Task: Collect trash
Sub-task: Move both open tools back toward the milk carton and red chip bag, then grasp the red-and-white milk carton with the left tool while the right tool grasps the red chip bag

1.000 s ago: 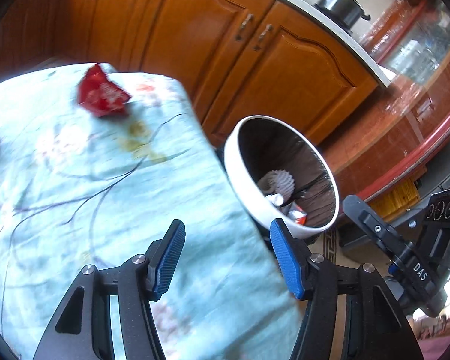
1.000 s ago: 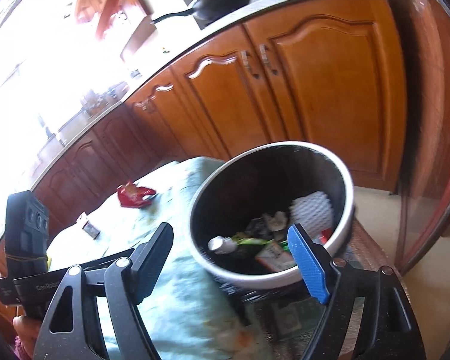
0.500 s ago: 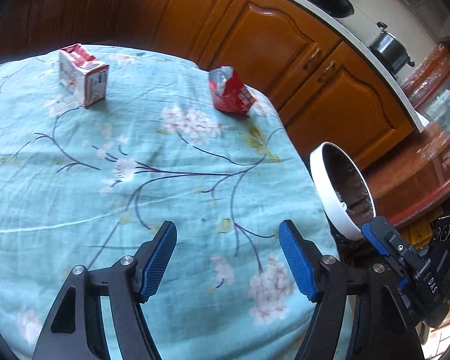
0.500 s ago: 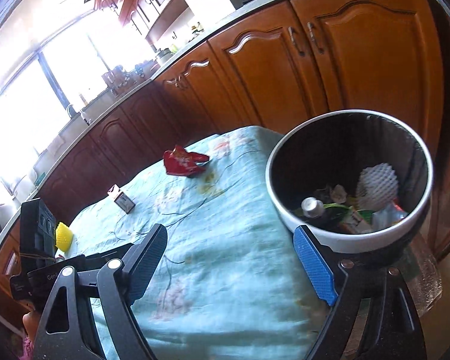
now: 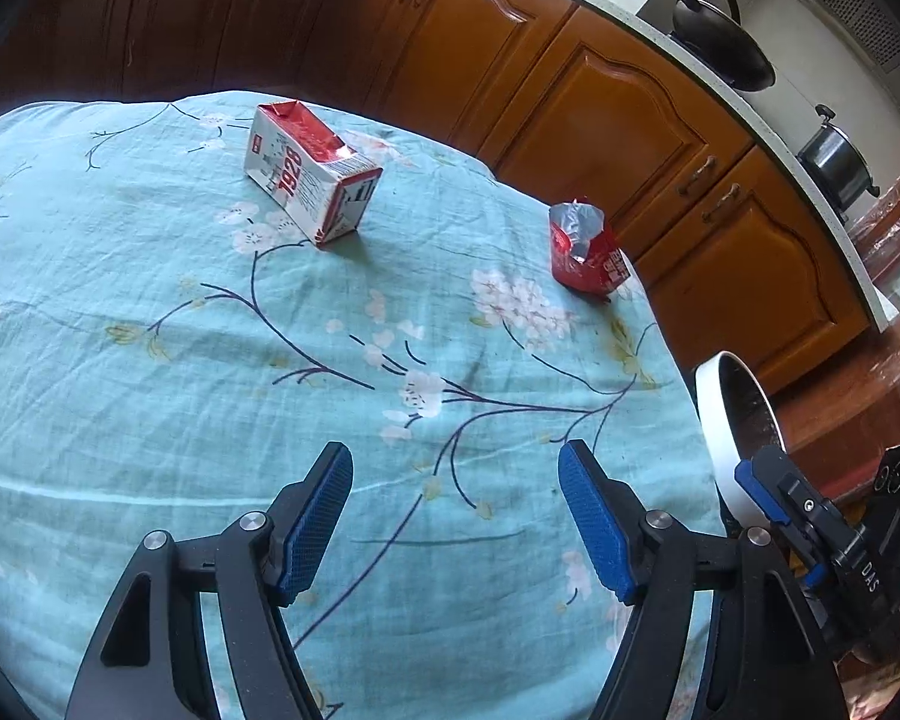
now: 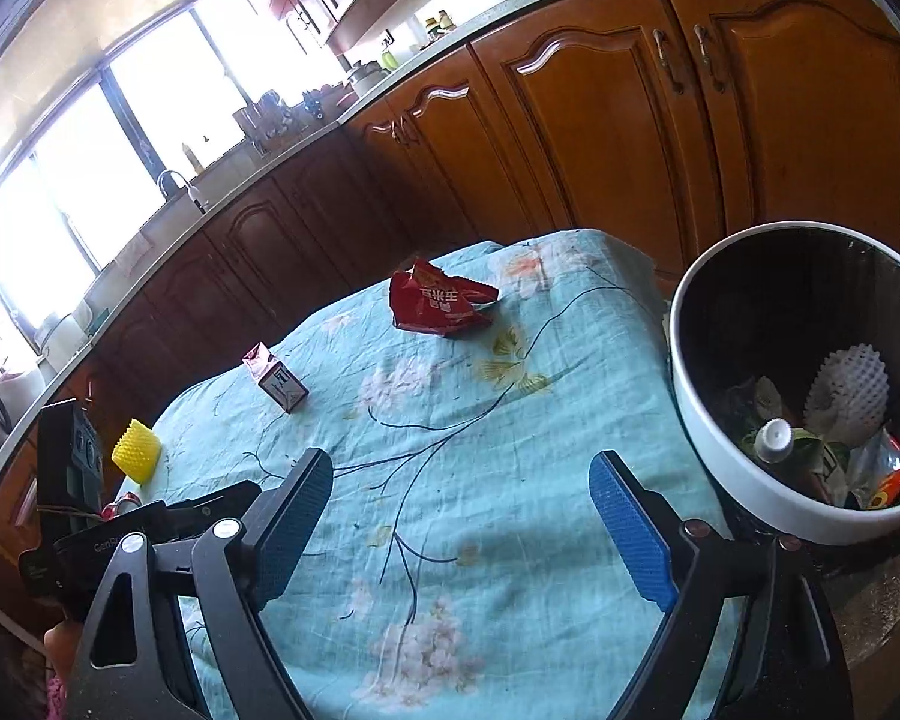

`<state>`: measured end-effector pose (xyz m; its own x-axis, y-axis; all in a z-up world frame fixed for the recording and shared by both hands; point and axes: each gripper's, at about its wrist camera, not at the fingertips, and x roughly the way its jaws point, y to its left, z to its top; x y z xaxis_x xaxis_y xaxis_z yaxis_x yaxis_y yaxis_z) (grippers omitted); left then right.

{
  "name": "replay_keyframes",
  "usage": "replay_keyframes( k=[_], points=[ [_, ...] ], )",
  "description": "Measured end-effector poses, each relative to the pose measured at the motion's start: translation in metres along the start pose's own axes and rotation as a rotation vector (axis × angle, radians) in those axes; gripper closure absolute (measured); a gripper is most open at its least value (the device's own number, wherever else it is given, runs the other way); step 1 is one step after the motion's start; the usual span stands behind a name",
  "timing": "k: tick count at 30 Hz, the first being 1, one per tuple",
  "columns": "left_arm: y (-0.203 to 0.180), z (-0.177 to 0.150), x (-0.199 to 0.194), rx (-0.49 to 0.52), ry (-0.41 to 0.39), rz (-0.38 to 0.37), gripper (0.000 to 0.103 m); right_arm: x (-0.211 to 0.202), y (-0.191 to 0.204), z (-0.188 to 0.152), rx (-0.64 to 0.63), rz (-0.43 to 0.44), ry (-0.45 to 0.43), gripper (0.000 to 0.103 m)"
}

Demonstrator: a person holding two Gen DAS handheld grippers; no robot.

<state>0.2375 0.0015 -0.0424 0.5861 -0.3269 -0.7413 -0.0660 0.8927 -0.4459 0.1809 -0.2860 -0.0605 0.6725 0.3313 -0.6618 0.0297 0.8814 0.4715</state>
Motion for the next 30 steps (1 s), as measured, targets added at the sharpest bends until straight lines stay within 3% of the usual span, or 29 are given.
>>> replay_keyframes(
  k=[11, 18, 30],
  points=[
    [0.018, 0.031, 0.016, -0.036, -0.041, 0.086, 0.024, 0.039, 0.011, 0.019, 0.021, 0.035, 0.051, 0.013],
    [0.029, 0.072, 0.036, -0.109, -0.067, 0.101, 0.023, 0.072, 0.009, 0.041, 0.077, 0.074, 0.084, 0.013],
    [0.027, 0.135, 0.087, -0.094, -0.103, 0.299, 0.022, 0.134, -0.013, 0.085, 0.225, 0.094, 0.105, 0.013]
  ],
)
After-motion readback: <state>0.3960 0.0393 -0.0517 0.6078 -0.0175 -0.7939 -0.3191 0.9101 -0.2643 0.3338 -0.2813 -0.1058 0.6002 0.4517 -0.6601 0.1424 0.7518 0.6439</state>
